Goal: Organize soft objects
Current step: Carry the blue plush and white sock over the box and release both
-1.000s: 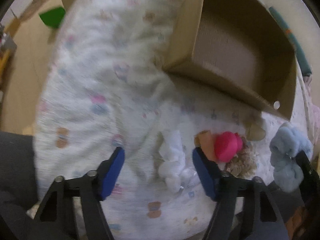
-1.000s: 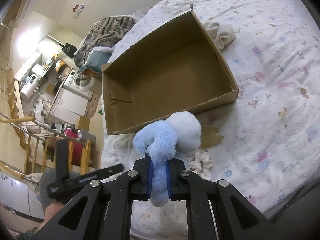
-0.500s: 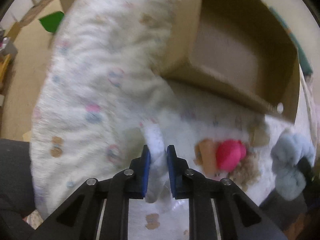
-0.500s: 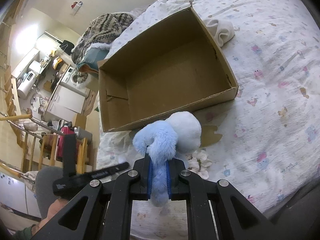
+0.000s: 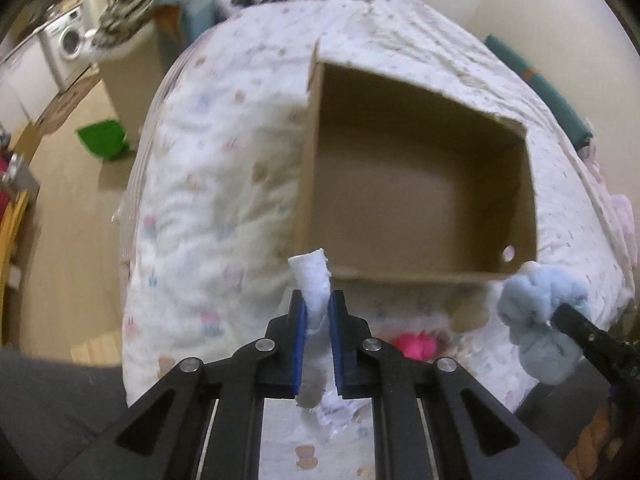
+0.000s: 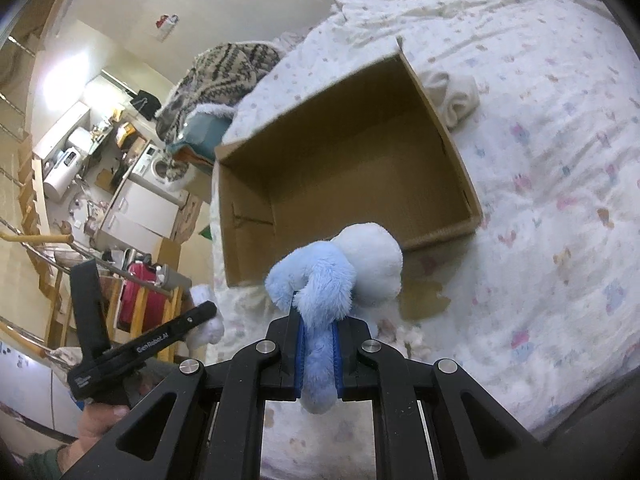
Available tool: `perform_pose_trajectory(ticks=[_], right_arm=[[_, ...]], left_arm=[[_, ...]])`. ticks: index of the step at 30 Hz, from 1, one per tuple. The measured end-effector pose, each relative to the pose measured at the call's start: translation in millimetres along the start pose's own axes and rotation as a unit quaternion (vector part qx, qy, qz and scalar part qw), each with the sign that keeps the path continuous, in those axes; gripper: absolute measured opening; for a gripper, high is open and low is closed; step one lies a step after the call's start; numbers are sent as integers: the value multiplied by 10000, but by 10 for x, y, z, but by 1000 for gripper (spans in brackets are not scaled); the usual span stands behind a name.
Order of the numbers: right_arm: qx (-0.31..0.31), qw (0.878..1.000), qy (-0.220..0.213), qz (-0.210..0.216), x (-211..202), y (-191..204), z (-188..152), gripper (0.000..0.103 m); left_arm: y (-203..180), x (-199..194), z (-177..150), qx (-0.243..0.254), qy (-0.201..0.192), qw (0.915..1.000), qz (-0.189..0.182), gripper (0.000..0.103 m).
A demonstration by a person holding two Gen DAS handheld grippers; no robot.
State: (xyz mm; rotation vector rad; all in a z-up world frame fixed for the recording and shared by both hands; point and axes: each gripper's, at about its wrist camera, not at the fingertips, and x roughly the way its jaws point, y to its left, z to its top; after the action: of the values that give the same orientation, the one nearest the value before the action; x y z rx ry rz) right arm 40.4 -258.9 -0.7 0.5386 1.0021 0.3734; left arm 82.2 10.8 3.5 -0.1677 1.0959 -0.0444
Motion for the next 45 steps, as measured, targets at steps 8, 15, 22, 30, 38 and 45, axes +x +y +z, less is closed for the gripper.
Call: perform_pose_trajectory(ticks=[8, 15, 22, 30, 38, 45], right_arm=[[-167, 9995, -133, -211, 178, 83, 380, 13], [-372, 9983, -7, -453, 479, 74, 641, 13], [-537, 9959, 186, -700, 794, 1, 736, 13], [-477, 9938, 436, -903, 1025, -157, 703, 13], [-434, 9918, 606, -1037, 1143, -259, 664, 13], [-451, 9910, 629, -1094, 1158, -270, 658, 13]], left_arm=[[-283, 163, 513, 400, -77, 9992, 45, 11], [-446, 456, 731, 487, -2, 9987, 122, 11], [-595, 713, 792, 663, 75, 9975, 243, 11], [-671, 959, 784, 792, 148, 9961, 357, 11], [-669, 1100, 736, 775, 210, 9956, 482, 11], [-654, 1135, 727, 742, 271, 9954, 538, 11]])
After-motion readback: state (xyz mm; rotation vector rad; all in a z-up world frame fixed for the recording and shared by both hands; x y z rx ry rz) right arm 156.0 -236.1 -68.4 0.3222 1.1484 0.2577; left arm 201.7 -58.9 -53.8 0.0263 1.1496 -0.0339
